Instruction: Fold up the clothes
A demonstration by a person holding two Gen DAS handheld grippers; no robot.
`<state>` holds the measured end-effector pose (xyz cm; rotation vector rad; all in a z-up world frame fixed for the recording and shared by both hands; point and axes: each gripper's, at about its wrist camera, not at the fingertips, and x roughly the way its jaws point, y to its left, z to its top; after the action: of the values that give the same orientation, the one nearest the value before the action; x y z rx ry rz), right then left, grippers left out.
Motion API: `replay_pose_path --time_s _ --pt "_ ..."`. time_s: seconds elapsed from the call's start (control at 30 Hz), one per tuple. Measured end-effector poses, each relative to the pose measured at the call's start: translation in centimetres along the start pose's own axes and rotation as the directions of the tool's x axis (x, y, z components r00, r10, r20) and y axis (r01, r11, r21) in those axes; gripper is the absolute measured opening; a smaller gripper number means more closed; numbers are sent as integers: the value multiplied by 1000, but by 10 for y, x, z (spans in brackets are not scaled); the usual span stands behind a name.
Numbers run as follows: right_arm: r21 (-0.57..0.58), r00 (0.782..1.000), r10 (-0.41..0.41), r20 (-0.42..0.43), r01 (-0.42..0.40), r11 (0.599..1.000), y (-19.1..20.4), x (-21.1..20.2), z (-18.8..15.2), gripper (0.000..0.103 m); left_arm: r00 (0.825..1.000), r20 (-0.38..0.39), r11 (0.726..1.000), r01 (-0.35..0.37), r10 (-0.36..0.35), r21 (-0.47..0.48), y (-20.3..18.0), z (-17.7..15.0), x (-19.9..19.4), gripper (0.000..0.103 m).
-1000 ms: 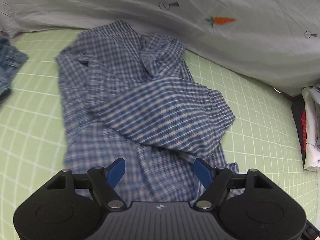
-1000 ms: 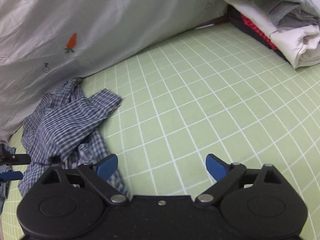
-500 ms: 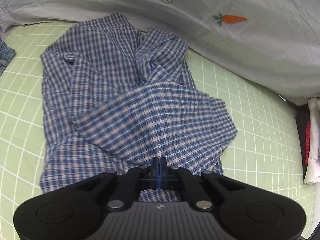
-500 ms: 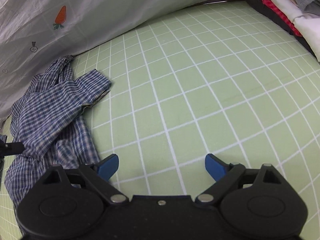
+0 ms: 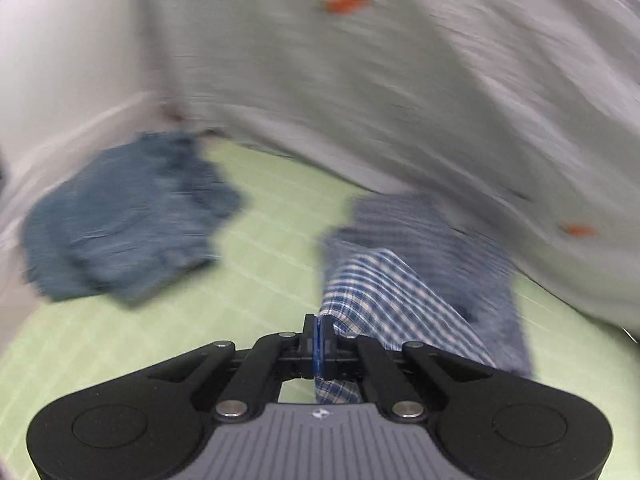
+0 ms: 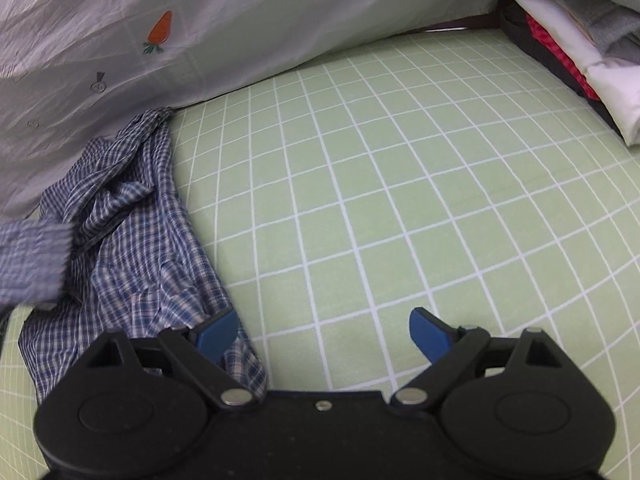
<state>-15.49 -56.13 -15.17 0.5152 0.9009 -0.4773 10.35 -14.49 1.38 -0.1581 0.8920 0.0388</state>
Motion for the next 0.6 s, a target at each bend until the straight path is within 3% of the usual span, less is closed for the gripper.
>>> replay_pose_path --time_s 0.07,0.13,0.2,0.37,0.47,0.6 --pt "-44 1000 -13 4 13 999 11 -1 4 93 994 -19 991 -109 107 -76 31 2 11 1" --pt "-94 1000 -14 22 16 995 25 0 12 93 987 -46 981 -159 155 -115 47 -3 18 11" --pt "-147 999 -11 43 17 989 39 0 22 94 988 -65 982 -147 140 -120 54 -11 23 48" --pt "-245 993 92 78 -70 967 97 17 59 94 991 -123 997 -60 54 -46 21 -34 45 72" --pt "-304 981 174 83 -142 942 141 37 77 95 984 -175 1000 -16 16 1 -1 -44 64 75" --pt "-338 969 244 43 -216 916 181 80 90 95 960 -277 999 -37 46 37 -21 -53 92 76"
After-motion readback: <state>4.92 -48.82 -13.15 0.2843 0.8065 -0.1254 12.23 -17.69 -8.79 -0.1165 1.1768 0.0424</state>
